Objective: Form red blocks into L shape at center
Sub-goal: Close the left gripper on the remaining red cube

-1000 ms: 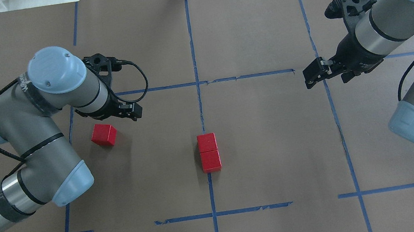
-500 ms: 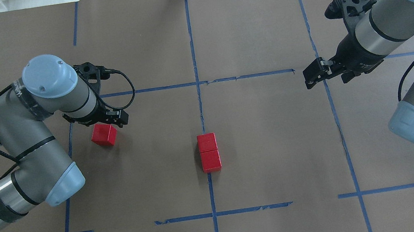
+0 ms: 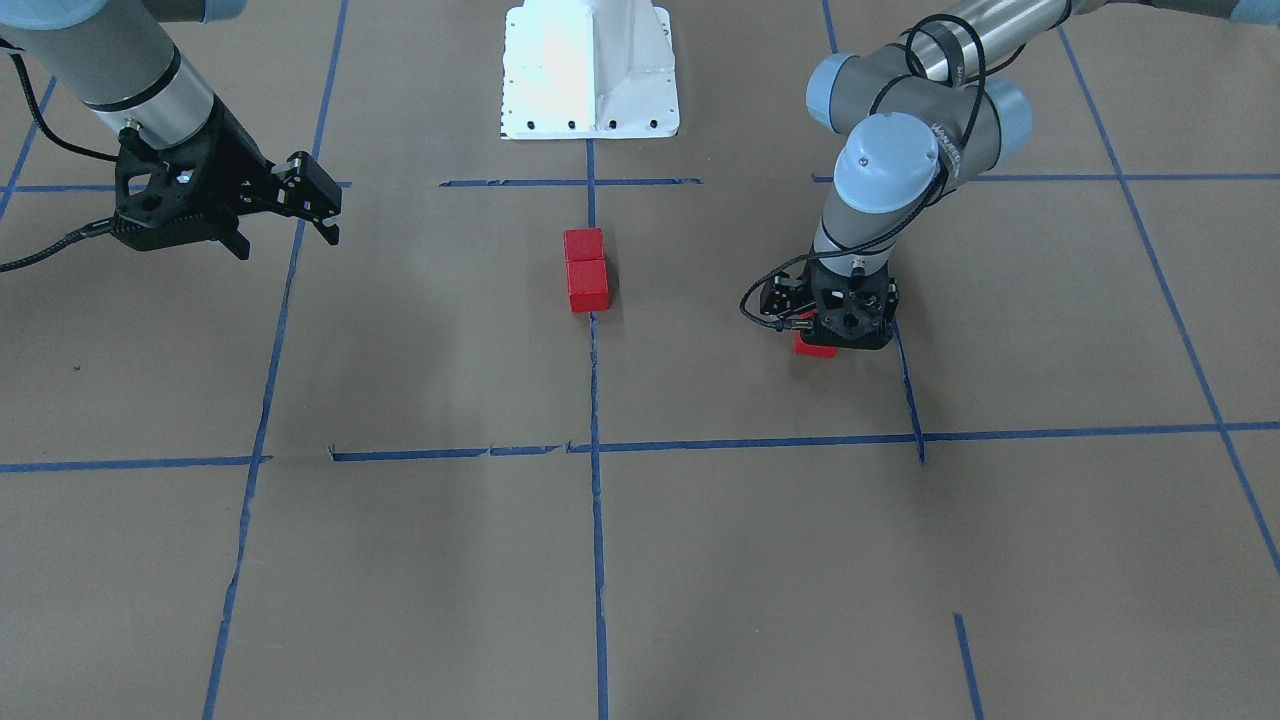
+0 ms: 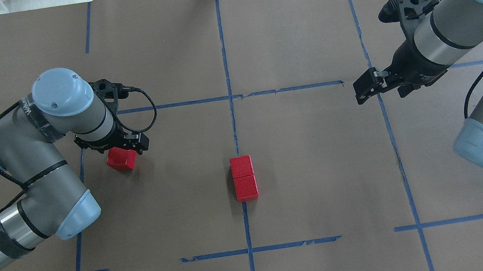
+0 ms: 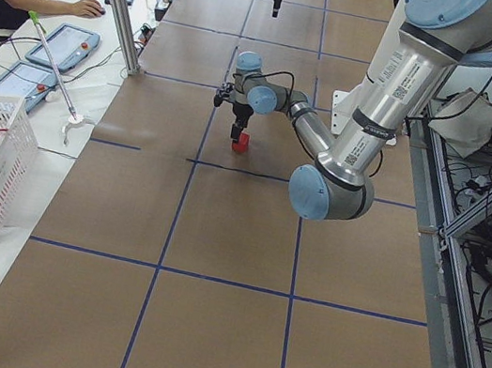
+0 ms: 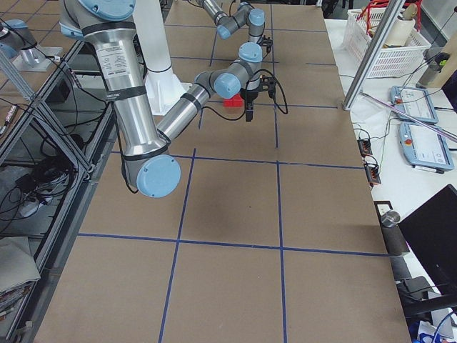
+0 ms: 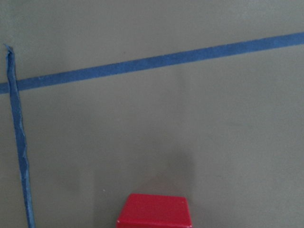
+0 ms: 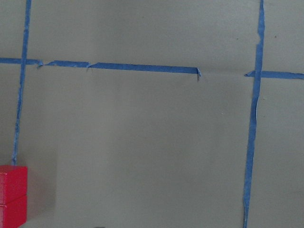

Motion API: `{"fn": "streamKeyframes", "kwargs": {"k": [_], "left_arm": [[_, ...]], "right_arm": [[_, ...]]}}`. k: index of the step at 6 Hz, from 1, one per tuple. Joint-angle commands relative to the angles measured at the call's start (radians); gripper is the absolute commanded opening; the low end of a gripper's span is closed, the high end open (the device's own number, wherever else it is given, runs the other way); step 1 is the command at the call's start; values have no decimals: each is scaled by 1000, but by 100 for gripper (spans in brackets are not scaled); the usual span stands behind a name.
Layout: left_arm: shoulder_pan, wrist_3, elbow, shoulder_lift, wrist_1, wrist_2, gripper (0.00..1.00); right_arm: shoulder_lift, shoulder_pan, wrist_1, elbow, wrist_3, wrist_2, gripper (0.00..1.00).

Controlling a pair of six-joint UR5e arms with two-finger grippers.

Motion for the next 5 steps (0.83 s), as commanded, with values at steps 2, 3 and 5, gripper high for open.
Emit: {"fn": "streamKeyframes", "kwargs": {"k": [2,3,5], "left_arm": [[3,1,39,-1,-34,-22,100],[3,1,50,-1,-34,-22,100],[3,1,62,-4,-38,-22,96]], "right_arm": [[0,-2,0,-1,0,-1,100],[0,-4,0,0,0,-1,100],[2,-4,0,0,1,-1,100]]}}
